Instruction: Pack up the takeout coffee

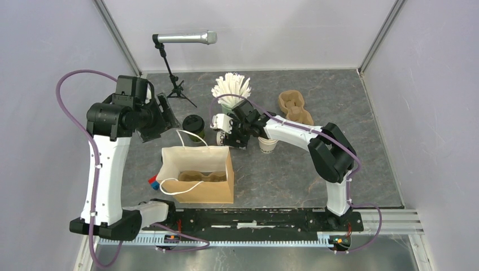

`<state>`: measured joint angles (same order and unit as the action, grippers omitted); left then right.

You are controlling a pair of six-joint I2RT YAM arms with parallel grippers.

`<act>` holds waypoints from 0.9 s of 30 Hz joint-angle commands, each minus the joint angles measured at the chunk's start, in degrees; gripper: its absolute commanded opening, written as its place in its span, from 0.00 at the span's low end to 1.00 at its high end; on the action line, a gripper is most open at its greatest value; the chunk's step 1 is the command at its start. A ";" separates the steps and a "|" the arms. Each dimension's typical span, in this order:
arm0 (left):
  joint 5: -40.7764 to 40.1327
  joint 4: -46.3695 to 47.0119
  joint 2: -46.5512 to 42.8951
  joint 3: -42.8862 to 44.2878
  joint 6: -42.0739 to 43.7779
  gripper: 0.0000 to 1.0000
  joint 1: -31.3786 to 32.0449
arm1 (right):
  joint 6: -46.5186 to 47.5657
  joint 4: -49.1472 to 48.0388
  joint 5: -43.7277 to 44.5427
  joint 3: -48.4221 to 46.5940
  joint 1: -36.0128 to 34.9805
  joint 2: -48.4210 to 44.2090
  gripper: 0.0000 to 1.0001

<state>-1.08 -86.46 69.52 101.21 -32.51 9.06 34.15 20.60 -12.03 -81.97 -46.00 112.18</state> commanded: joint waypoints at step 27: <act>9.03 17.78 -2.25 5.54 5.58 0.70 -0.27 | -37.27 25.84 -0.30 -16.90 3.97 -17.55 0.68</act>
<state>1.28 -78.22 68.64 108.77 -32.01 9.06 3.92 39.94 -11.73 -93.73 -42.76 98.45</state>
